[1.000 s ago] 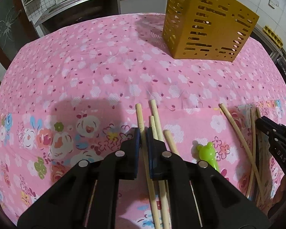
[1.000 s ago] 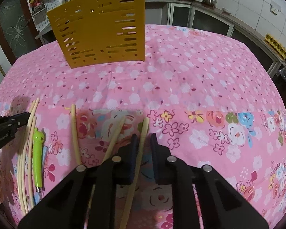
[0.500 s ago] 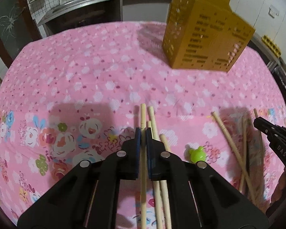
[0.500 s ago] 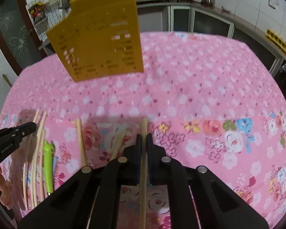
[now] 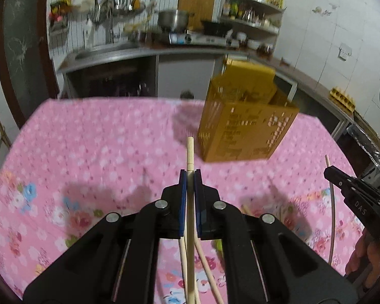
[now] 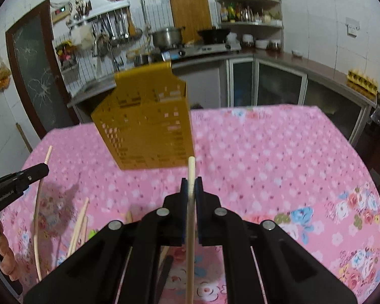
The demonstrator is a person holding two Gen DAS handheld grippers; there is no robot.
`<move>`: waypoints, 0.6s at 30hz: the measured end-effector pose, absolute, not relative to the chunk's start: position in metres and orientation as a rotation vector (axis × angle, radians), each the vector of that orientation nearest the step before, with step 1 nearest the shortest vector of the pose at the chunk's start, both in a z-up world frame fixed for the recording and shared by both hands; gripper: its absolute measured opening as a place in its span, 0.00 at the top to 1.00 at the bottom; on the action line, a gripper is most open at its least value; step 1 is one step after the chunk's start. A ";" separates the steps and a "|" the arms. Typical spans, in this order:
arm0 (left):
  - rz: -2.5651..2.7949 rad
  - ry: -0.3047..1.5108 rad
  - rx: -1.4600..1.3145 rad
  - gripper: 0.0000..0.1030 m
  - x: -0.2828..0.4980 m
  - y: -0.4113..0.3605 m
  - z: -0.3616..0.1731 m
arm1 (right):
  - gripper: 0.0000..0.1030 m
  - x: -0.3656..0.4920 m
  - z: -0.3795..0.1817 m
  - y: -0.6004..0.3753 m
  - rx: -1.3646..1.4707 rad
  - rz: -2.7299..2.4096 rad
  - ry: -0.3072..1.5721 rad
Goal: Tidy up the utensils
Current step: 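Lift both held chopsticks and carry them over the yellow holder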
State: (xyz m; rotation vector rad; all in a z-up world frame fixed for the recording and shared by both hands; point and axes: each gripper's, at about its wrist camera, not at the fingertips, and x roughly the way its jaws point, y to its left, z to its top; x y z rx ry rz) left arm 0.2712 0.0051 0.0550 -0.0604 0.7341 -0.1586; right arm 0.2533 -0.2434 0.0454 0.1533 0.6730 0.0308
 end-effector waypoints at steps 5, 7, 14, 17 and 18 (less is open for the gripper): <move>-0.161 0.648 -0.052 0.96 0.264 0.000 0.079 | 0.94 0.241 0.069 -0.245 0.160 0.051 0.560; -0.163 0.604 -0.051 0.96 0.261 -0.003 0.090 | 0.94 0.234 0.080 -0.244 0.146 0.048 0.511; -0.203 0.503 -0.069 0.96 0.262 -0.011 0.117 | 0.94 0.230 0.112 -0.243 0.126 0.057 0.410; -0.222 0.494 -0.077 0.96 0.271 -0.016 0.124 | 0.94 0.242 0.121 -0.248 0.154 0.082 0.385; -0.227 0.484 -0.081 0.96 0.275 -0.017 0.126 | 0.94 0.246 0.124 -0.249 0.169 0.095 0.369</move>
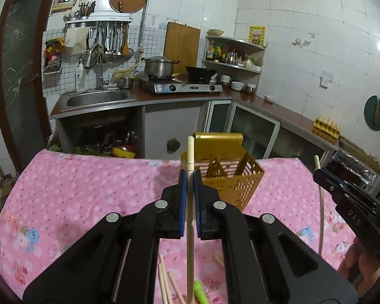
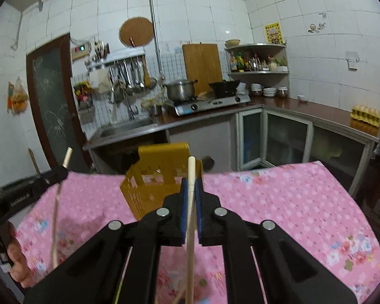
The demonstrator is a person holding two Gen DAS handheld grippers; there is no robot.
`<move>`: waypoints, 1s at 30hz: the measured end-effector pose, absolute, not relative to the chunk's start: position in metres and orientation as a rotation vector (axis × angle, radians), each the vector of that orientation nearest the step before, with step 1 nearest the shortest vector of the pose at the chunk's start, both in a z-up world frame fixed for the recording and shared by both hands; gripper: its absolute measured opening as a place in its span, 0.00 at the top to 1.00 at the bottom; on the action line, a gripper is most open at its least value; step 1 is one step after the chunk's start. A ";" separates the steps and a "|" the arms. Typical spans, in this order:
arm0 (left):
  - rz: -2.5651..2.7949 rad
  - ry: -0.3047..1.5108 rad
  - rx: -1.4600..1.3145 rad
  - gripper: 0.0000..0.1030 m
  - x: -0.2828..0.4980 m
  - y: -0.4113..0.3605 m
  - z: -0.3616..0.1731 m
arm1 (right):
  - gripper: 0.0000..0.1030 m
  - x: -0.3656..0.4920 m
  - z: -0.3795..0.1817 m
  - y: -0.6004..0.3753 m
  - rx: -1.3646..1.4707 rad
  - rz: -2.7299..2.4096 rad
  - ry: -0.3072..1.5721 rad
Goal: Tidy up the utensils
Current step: 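Lift both held chopsticks and carry them over the yellow holder, then lower both chopsticks into the yellow holder and open both tools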
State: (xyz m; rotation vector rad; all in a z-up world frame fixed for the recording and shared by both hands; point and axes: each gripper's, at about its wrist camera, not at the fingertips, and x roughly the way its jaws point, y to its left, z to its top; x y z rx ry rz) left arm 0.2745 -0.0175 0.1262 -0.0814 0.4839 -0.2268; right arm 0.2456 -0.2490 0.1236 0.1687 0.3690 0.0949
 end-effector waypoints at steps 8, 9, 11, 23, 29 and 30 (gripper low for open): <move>-0.218 0.336 -0.079 0.96 0.288 -0.026 0.143 | 0.94 0.272 0.142 -0.251 0.191 0.114 0.181; -0.216 0.318 -0.076 0.96 0.290 -0.028 0.145 | 0.94 0.275 0.145 -0.250 0.189 0.112 0.165; -0.217 0.281 -0.080 0.96 0.297 -0.033 0.151 | 0.94 0.283 0.151 -0.249 0.190 0.104 0.106; -0.226 0.073 -0.106 0.96 0.351 -0.058 0.185 | 0.94 0.345 0.177 -0.243 0.218 0.082 -0.115; -0.212 0.059 -0.125 0.96 0.378 -0.065 0.177 | 0.94 0.366 0.177 -0.244 0.244 0.057 -0.167; -0.206 0.059 -0.120 0.96 0.382 -0.066 0.174 | 0.94 0.369 0.177 -0.243 0.246 0.055 -0.174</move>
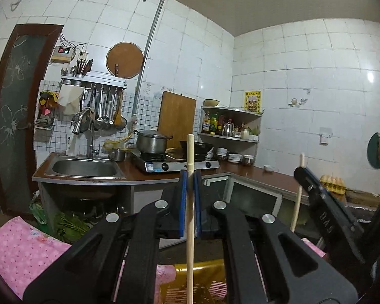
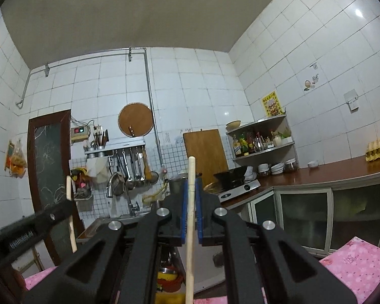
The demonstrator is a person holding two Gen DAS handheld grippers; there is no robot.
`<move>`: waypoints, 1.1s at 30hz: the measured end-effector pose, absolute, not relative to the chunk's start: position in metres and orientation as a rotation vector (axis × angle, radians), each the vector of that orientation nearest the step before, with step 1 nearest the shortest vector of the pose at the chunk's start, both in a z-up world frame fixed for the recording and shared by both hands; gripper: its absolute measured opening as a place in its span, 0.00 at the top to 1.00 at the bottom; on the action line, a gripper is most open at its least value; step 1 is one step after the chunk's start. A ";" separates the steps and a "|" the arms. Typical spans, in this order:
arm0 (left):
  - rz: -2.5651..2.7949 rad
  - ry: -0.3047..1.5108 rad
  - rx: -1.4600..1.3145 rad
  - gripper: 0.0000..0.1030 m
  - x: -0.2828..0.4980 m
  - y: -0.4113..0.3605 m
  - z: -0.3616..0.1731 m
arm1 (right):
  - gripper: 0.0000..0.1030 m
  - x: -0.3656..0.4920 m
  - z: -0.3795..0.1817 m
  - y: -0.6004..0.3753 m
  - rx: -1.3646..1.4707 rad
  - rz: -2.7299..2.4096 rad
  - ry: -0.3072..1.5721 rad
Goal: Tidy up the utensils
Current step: 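Lower both chopsticks into the yellow holder and open both tools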
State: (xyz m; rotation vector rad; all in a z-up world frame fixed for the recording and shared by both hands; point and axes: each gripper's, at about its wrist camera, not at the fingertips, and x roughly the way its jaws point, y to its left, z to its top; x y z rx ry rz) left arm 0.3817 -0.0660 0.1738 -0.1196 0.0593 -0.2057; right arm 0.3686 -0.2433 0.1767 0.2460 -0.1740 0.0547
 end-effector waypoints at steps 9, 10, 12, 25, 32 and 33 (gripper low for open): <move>-0.179 0.069 -0.110 0.96 0.405 -0.065 0.148 | 0.94 0.388 0.161 -0.236 0.230 0.018 -0.194; -0.175 0.067 -0.112 0.96 0.408 -0.064 0.144 | 0.94 0.391 0.159 -0.235 0.230 0.018 -0.190; -0.177 0.071 -0.119 0.96 0.411 -0.063 0.140 | 0.94 0.396 0.154 -0.234 0.220 0.008 -0.178; -0.204 0.145 -0.075 0.96 0.416 -0.063 0.100 | 0.94 0.393 0.126 -0.224 0.116 0.036 -0.127; -0.206 0.185 -0.075 0.96 0.410 -0.060 0.087 | 0.94 0.377 0.101 -0.228 0.087 0.059 -0.057; -0.204 0.187 -0.074 0.96 0.409 -0.060 0.087 | 0.94 0.376 0.098 -0.229 0.088 0.056 -0.050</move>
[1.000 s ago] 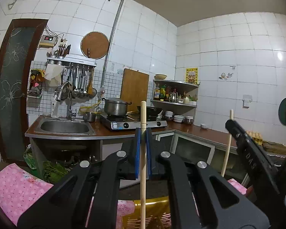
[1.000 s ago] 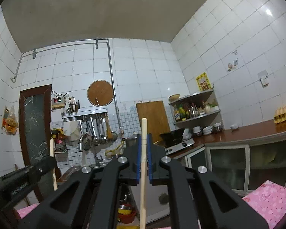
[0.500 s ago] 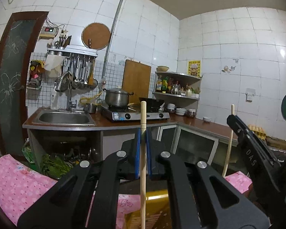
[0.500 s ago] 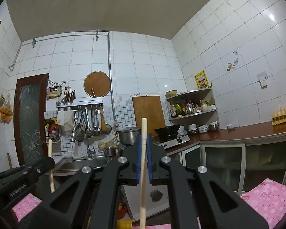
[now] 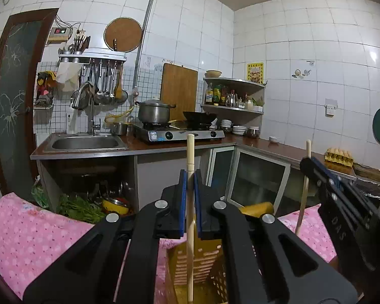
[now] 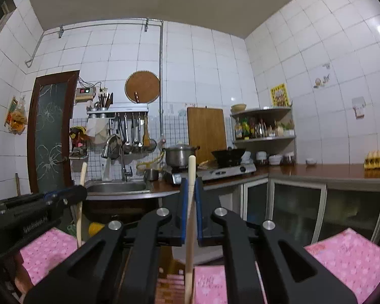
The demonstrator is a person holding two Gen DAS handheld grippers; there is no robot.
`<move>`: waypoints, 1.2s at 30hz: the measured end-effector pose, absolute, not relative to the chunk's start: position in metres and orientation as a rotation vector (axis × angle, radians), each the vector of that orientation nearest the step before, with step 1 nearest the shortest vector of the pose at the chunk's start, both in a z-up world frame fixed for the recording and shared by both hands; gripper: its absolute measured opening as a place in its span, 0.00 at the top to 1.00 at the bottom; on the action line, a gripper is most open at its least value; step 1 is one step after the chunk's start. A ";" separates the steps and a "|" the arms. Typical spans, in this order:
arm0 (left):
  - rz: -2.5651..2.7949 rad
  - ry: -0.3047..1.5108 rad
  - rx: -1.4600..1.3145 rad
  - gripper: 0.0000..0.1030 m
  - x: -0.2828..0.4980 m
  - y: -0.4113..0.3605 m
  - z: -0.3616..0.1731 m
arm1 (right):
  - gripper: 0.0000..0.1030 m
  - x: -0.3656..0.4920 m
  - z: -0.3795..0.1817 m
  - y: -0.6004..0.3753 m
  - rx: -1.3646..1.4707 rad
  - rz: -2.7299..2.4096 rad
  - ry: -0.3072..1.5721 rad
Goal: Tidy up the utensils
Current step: 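Lower both chopsticks into the yellow holder and open both tools, then move both tools back down to the remaining chopsticks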
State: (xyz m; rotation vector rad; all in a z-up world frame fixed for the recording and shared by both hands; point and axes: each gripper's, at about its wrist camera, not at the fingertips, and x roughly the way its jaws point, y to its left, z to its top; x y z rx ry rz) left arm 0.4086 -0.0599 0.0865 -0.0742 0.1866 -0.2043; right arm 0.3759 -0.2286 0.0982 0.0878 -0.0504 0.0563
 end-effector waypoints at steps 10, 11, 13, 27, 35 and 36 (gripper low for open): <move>-0.201 0.226 -0.044 0.96 0.389 -0.062 0.071 | 0.94 0.360 0.077 -0.229 0.085 0.073 0.033; -0.200 0.232 -0.050 0.96 0.387 -0.061 0.070 | 0.94 0.360 0.076 -0.229 0.087 0.075 0.040; -0.199 0.257 -0.054 0.96 0.386 -0.060 0.067 | 0.94 0.358 0.076 -0.229 0.087 0.076 0.050; -0.178 0.358 -0.047 0.45 0.346 -0.034 0.064 | 0.53 0.331 0.081 -0.247 0.122 0.069 0.174; -0.148 0.426 -0.075 0.10 0.293 0.001 0.059 | 0.40 0.276 0.068 -0.251 0.091 0.006 0.310; -0.145 0.451 -0.080 0.08 0.285 0.006 0.056 | 0.37 0.271 0.066 -0.250 0.090 0.004 0.326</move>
